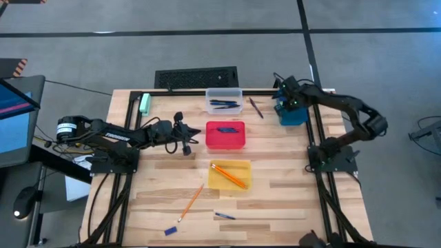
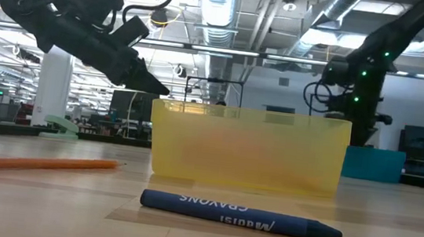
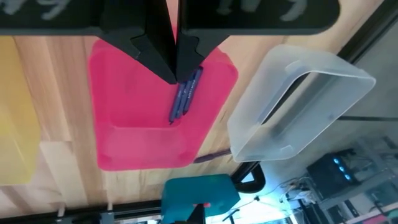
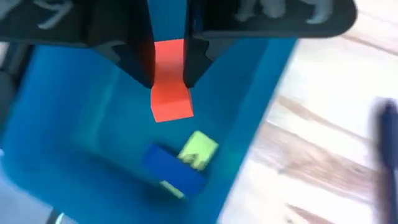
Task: Sort crayons/erasers/pens/pencils in bins
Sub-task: Put the orange eraser into the blue bin, then put the violet ballpen into the transparent bin
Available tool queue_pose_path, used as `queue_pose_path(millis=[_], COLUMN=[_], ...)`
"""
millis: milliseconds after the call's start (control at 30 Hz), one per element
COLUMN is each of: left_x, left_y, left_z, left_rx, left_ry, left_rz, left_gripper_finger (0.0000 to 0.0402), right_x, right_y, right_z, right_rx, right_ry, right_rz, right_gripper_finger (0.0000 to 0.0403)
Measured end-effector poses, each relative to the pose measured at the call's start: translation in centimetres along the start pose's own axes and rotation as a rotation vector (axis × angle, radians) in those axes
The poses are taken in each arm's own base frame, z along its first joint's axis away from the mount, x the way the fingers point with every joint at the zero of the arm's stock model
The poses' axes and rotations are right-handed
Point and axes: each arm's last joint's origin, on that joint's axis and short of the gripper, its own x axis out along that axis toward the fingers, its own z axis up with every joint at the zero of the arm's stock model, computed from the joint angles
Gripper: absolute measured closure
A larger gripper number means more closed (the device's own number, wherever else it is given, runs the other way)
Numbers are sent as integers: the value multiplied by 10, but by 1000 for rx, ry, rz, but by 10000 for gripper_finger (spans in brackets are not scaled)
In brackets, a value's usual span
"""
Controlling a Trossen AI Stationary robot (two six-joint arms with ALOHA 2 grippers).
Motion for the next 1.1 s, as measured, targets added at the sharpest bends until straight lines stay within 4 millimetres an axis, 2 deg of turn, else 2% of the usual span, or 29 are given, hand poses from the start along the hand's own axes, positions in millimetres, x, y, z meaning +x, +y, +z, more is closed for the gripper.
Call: queue_pose_path(millis=[267, 533, 900, 1000, 1100], left_x=[0, 0, 0, 0, 0], left_y=[1, 1, 1, 1, 2], left_z=[0, 0, 0, 0, 0], left_rx=[-9, -9, -17, -21, -22], left_ry=[4, 8, 8, 8, 8], left_rz=[21, 43, 43, 44, 46], left_gripper_finger=[401, 401, 401, 401, 401], right_x=[16, 19, -9, -25, -40], right_y=[3, 7, 0, 6, 20], right_z=[1, 1, 5, 12, 23], right_rx=[22, 22, 54, 33, -20], right_ry=[46, 64, -55, -142, -272], right_rz=[-26, -24, -54, 3, 165], right_gripper_finger=[332, 283, 212, 217, 248])
